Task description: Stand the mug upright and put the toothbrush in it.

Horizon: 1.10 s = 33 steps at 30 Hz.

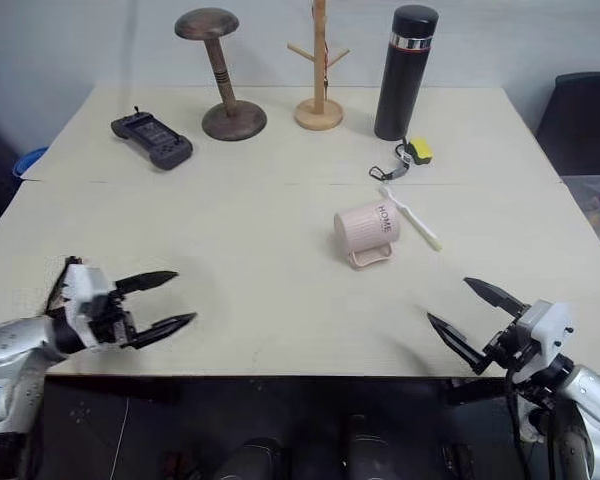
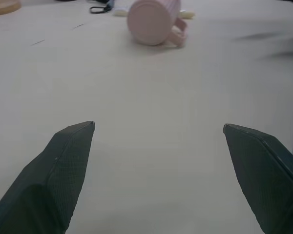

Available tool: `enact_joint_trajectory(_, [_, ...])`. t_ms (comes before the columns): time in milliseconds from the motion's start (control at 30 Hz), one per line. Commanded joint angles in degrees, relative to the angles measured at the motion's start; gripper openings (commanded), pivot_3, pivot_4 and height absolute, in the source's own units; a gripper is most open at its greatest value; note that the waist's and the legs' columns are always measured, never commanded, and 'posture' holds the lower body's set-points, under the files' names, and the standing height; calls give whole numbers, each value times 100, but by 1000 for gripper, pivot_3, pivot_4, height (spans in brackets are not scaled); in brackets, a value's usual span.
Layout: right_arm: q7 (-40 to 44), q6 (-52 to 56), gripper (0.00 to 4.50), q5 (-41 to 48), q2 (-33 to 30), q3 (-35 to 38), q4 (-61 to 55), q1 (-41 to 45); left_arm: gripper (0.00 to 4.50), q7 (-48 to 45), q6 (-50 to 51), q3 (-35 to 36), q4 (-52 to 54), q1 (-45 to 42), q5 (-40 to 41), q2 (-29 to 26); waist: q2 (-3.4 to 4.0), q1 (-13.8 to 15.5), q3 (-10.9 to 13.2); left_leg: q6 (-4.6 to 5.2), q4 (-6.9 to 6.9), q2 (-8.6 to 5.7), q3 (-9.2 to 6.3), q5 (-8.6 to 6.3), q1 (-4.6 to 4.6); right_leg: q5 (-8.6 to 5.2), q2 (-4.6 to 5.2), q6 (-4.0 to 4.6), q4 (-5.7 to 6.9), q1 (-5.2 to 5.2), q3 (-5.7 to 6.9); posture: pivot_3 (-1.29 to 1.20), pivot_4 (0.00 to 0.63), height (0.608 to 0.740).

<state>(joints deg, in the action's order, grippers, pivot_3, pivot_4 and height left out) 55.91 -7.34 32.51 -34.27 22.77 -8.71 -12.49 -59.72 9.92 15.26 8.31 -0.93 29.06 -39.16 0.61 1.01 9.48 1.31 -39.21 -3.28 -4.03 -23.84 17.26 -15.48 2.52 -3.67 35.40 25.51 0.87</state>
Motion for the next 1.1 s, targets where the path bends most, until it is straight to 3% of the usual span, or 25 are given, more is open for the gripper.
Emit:
enact_joint_trajectory(33, [-242, 80, 4500, -125, -55, -18, -171, 278, 4470, 90, -7, 9, 237, 46, 34, 8, 1, -20, 0, -1, 0, 0, 1, 1, -2, 0, 0, 0, 2, 0, -1, 0, 150, 740])
enact_joint_trajectory(100, [-297, 293, 4500, -205, -154, -189, -308, 466, 4470, 75, -19, -3, 231, 85, 3, -27, 1, -32, 0, -3, 0, 0, 1, 1, -5, 0, -1, 0, 5, 0, -2, 0, 150, 740])
enact_joint_trajectory(233, [-1236, 1650, 4500, -85, -231, -401, -628, 1089, 4470, 25, -208, -251, 186, -90, -307, -117, 3, -13, 1, -3, -1, 0, 1, 2, -3, -1, 0, 1, 5, 1, -2, 0, 150, 740])
enact_joint_trajectory(333, [-1194, 1639, 4500, 46, -90, -336, -681, 1218, 4470, 103, -58, -581, 273, -465, -479, -130, 3, 77, 0, -4, -1, -1, -5, 2, 2, -1, 0, 1, 0, 3, 4, 0, 150, 740])
enact_joint_trajectory(433, [-573, 732, 4500, -58, 36, -182, -723, 808, 4470, 276, 514, -1371, 509, -1526, -678, 82, 1, 253, 1, -1, -6, -2, -24, 3, 22, 1, 1, -2, -20, 3, 20, 0, 150, 740])
enact_joint_trajectory(500, [-418, 674, 4500, -219, -98, -195, -794, 491, 4470, 330, 730, -1669, 449, -1905, -766, 209, 7, 269, -2, 7, -22, -7, -26, 0, 36, 8, 2, -13, -20, 2, 21, 0, 150, 740])
enact_joint_trajectory(733, [-1348, 2136, 4500, 352, -161, 30, -1378, 154, 4470, 66, 168, -1906, -112, -2069, -892, 449, 9, -28, -4, 13, -31, -7, -2, -6, 27, 12, -3, -22, -11, 7, 1, 0, 150, 740])
enact_joint_trajectory(900, [-3478, 4871, 4500, 1933, -169, -140, -2257, 586, 4470, 55, -102, -1788, -425, -1972, -917, 450, 10, 3, -4, -11, -31, 1, -10, 5, 16, 7, -4, -13, 9, 6, 2, 0, 150, 740])
enact_joint_trajectory(1000, [-5256, 5923, 4500, 2967, 307, -260, -2162, 1516, 4470, 102, -187, -1635, -491, -1825, -876, 402, 10, -16, -3, -11, -32, 0, -9, 5, 15, 6, -4, -10, 12, 9, -1, 0, 150, 740])
enact_joint_trajectory(1100, [-6842, 6475, 4500, 3448, 888, -288, -1819, 2339, 4470, 153, -118, -1441, -332, -1609, -769, 349, 10, 8, -4, -12, -29, 0, -12, 5, 26, 2, -4, -3, 14, 23, 4, 0, 150, 740])
